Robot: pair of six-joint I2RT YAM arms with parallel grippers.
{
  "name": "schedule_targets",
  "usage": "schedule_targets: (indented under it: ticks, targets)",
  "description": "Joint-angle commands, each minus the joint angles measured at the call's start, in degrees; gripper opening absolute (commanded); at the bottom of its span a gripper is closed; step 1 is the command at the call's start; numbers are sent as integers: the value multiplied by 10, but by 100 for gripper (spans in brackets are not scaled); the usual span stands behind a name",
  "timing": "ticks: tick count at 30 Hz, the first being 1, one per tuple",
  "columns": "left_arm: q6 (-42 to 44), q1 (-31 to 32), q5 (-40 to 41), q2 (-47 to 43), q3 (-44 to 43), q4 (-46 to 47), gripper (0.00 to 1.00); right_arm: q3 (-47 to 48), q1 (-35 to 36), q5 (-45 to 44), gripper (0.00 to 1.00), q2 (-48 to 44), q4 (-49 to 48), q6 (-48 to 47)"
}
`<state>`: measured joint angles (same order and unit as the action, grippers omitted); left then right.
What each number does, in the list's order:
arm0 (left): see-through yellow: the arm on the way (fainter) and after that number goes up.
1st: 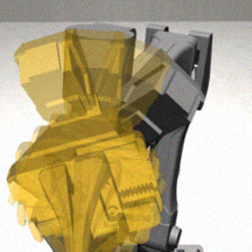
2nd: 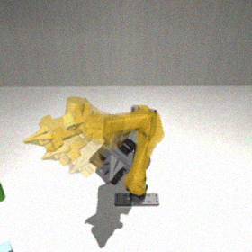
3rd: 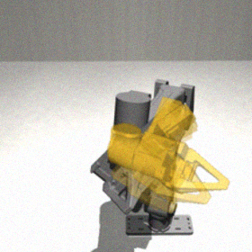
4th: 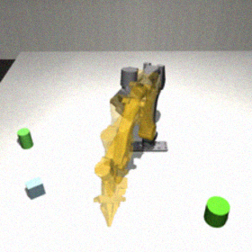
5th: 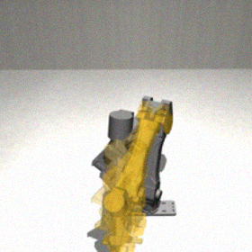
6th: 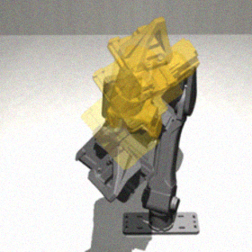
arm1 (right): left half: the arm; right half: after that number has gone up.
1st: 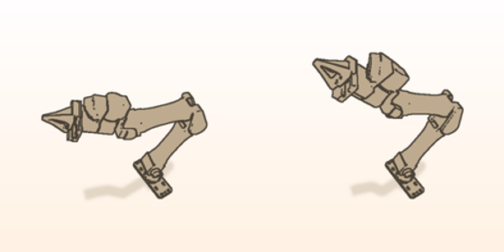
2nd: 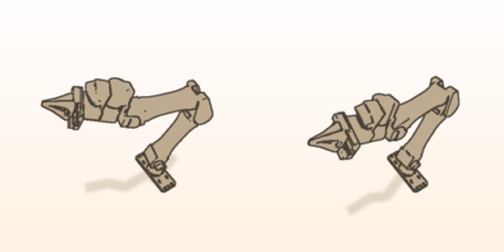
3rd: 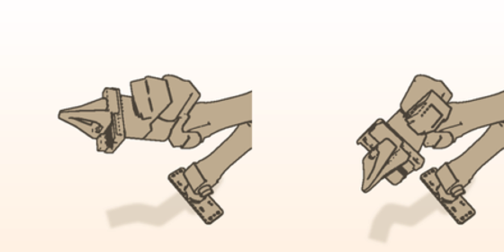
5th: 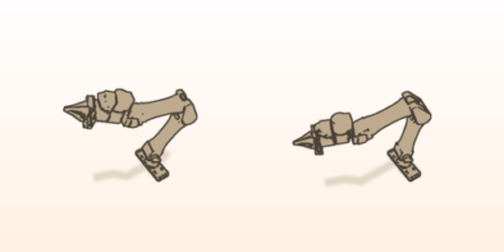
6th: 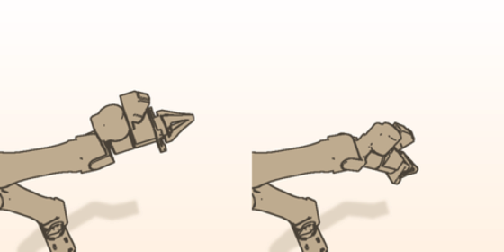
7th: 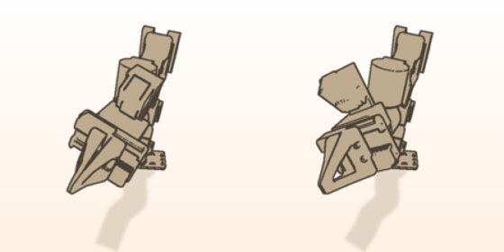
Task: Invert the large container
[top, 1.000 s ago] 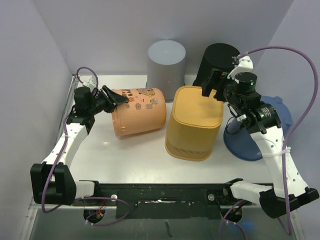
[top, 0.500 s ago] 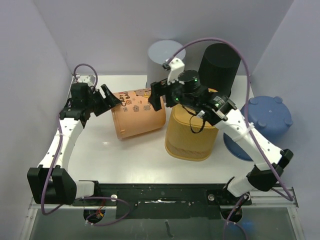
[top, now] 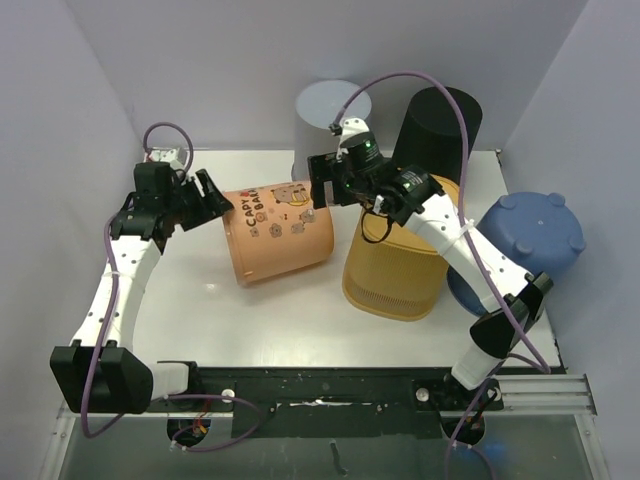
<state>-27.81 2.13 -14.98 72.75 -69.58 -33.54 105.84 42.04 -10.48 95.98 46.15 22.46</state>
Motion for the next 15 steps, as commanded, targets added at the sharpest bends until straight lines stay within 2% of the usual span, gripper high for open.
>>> schedule_targets:
  ticks: [1, 4, 7, 13, 14, 15]
  targets:
    - [24, 3, -10, -1, -39, -31, 59, -26, -39, -65, 98, -27, 75, 32]
    - [29, 8, -7, 4, -34, -41, 46, -28, -56, -87, 98, -33, 90, 31]
    - [31, 9, 6, 4, -27, -42, 34, -12, -55, -65, 98, -29, 77, 19]
    - [47, 9, 28, 1, -38, -59, 4, 66, -9, -39, 98, 16, 39, -16]
    - [51, 8, 31, 1, -38, -63, 0, 84, 0, -38, 98, 27, 33, -23]
    - [54, 7, 34, 2, -37, -66, 0, 107, 8, -32, 98, 40, 30, -28]
